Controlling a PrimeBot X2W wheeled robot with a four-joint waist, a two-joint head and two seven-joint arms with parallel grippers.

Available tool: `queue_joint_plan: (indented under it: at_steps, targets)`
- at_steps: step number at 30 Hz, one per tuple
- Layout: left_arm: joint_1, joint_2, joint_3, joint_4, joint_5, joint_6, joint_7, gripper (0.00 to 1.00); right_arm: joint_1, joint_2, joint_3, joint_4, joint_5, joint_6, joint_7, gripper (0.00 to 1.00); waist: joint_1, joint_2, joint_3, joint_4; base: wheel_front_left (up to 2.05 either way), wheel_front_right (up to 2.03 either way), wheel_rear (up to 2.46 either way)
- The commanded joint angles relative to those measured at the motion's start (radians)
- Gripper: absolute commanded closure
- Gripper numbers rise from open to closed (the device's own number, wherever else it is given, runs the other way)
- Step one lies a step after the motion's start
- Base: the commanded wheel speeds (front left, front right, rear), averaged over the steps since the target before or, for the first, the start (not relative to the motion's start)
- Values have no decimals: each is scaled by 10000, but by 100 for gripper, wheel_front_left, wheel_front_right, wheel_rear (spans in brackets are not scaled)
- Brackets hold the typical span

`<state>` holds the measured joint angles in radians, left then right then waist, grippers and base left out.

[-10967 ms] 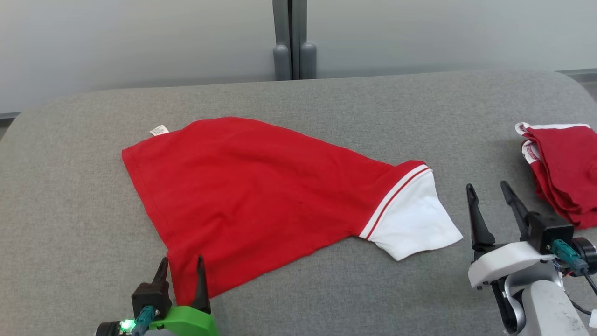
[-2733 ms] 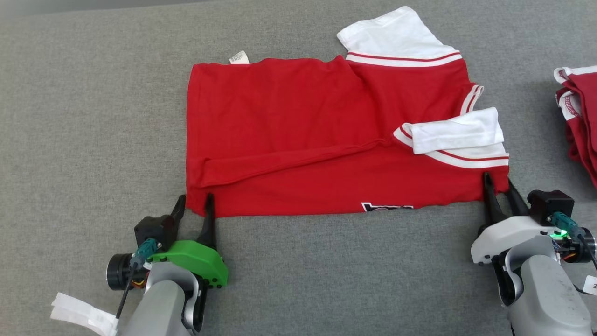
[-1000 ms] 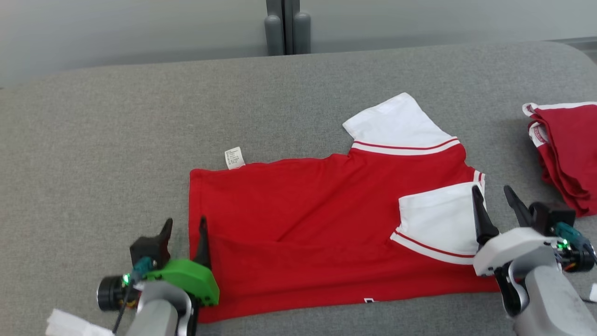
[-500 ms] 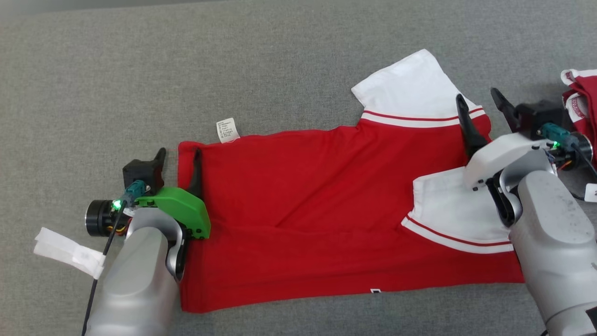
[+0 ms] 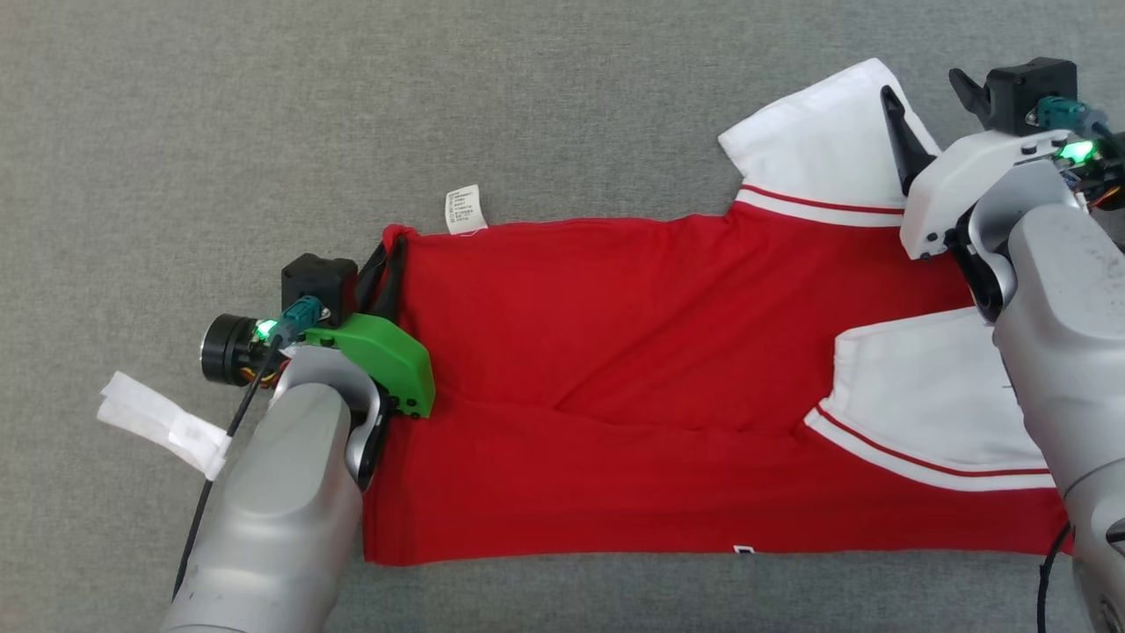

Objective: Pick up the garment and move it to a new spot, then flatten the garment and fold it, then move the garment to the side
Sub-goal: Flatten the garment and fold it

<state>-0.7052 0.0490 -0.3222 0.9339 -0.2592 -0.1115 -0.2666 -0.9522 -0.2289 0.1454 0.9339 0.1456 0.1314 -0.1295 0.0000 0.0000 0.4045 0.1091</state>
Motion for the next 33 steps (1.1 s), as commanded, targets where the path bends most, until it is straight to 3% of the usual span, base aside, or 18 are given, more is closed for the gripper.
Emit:
queue_joint_plan:
  at_steps: [1, 10, 11, 13, 20, 25, 33]
  targets:
    - [-128, 65, -89, -67, -89, -3, 46, 100, -281, -92, 71, 199, 109, -16, 62, 0, 0, 0, 293, 396, 0, 0, 0]
    - [-291, 52, -922, -956, -724, -3, 34, 100, -1174, -474, -50, 1749, 305, -16, 669, 0, 0, 0, 683, 1067, 0, 0, 0]
    - [-257, 50, -1031, -1031, -818, 29, 34, 100, -1164, -477, -33, 1920, 329, -16, 720, 39, 0, 0, 694, 1120, 0, 0, 0]
    - [-224, 53, -1200, -1139, -940, 84, 35, 100, -1107, -462, 94, 2137, 384, -8, 729, 100, 0, 0, 704, 1187, 0, 0, 0]
    - [-375, 52, -1277, -1524, -1102, 390, 31, 100, -1570, -909, 17, 2096, 350, -18, -596, 100, 0, 0, 668, 1197, 0, 0, 0]
    - [-312, 50, -956, -1973, -880, 609, 28, 100, -1888, -874, -434, 1661, 52, -16, -1296, 100, 0, 0, 551, 1120, 0, 0, 0]
    - [99, 55, -282, -2557, -350, 719, 28, 100, -1120, -479, -1558, -336, -389, -16, -1355, 100, 0, 0, 132, 920, 0, 0, 0]
